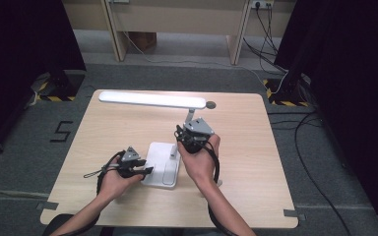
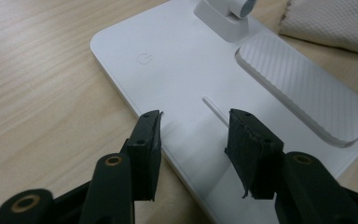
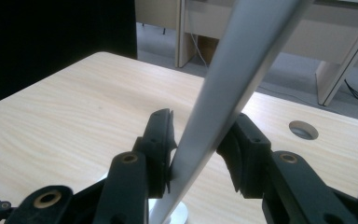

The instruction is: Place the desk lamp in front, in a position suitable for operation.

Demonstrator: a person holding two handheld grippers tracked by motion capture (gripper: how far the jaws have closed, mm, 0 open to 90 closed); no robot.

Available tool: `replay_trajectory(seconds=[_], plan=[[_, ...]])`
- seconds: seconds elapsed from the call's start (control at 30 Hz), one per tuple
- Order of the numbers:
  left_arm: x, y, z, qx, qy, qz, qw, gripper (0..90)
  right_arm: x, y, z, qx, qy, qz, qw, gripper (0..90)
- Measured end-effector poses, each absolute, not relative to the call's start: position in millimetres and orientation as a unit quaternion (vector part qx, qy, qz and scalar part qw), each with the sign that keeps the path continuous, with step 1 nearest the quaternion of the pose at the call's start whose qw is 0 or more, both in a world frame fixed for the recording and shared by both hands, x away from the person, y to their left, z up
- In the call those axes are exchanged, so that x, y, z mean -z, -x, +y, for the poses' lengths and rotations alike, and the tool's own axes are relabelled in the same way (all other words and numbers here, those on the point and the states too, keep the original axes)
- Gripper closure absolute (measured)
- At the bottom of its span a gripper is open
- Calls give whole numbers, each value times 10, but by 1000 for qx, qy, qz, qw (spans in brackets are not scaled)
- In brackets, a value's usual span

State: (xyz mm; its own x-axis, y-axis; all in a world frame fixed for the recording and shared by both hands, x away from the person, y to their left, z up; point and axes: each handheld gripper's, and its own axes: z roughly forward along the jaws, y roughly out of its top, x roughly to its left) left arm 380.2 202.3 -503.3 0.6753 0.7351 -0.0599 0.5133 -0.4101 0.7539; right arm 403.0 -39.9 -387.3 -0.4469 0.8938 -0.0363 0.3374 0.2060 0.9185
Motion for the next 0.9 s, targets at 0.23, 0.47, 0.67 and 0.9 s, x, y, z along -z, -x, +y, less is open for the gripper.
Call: replay_trajectory(seconds=[0.23,0.47,0.67,0.9], plan=[[5027,-3558,1937,-136,-836,359,392,555,3868,-3801,-471,-462,-420,725,293,630],[5041,-3422,1899,-142,-838,343,400,555,3866,-3667,-511,-460,-410,731,294,626],[5001,-3383,1949,-159,-826,326,432,512,3885,-3655,-511,-454,-393,744,293,484],[4946,-3308,2175,-186,-804,337,452,459,3990,-3489,-763,-479,-385,744,263,416]])
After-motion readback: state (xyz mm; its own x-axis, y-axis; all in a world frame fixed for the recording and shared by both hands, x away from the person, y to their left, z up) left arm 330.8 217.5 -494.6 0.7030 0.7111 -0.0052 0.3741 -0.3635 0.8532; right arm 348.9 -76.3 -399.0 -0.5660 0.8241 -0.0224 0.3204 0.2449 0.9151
